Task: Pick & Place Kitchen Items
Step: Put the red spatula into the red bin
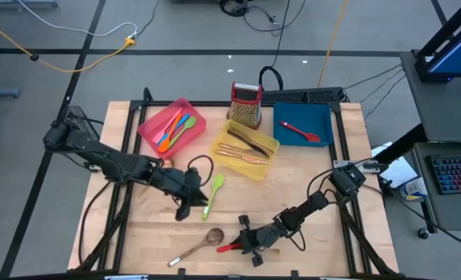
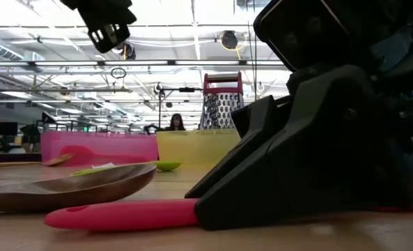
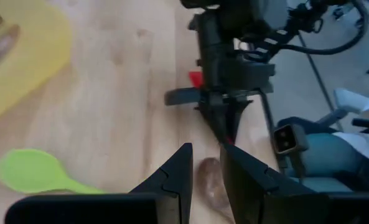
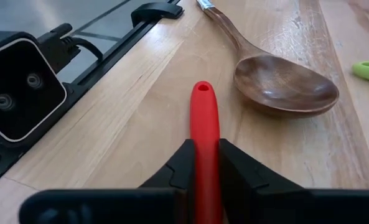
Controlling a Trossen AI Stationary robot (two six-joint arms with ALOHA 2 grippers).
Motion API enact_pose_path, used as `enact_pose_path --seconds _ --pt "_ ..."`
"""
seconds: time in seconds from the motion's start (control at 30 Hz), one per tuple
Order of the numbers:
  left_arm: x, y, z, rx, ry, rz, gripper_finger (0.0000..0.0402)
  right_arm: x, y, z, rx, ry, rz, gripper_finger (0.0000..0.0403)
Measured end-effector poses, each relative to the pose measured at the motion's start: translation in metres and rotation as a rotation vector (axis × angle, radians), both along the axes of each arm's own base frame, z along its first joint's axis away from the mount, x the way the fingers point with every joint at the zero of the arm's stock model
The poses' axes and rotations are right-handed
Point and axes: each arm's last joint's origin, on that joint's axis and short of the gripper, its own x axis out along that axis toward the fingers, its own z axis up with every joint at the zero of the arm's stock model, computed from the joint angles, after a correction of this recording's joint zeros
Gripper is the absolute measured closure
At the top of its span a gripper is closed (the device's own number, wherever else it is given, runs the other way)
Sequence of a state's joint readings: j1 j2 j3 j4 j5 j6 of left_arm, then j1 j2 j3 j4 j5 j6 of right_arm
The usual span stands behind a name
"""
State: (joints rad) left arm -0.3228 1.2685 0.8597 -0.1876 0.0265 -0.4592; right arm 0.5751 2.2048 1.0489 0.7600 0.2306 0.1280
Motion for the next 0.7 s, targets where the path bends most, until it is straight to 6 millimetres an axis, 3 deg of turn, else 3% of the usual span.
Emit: enact_pose_path --seconds 0.3,0.7 --pt "0.019 -0.026 -0.030 0.053 0.011 -0.068 0.0314 0.001 -0.001 0.015 -0.031 -0.030 0.013 0.0362" --pt "0.028 -0.024 -0.031 0.073 -0.046 -0.057 0.0313 0.001 -0.003 0.015 -0.059 -0.021 0.015 0.0359"
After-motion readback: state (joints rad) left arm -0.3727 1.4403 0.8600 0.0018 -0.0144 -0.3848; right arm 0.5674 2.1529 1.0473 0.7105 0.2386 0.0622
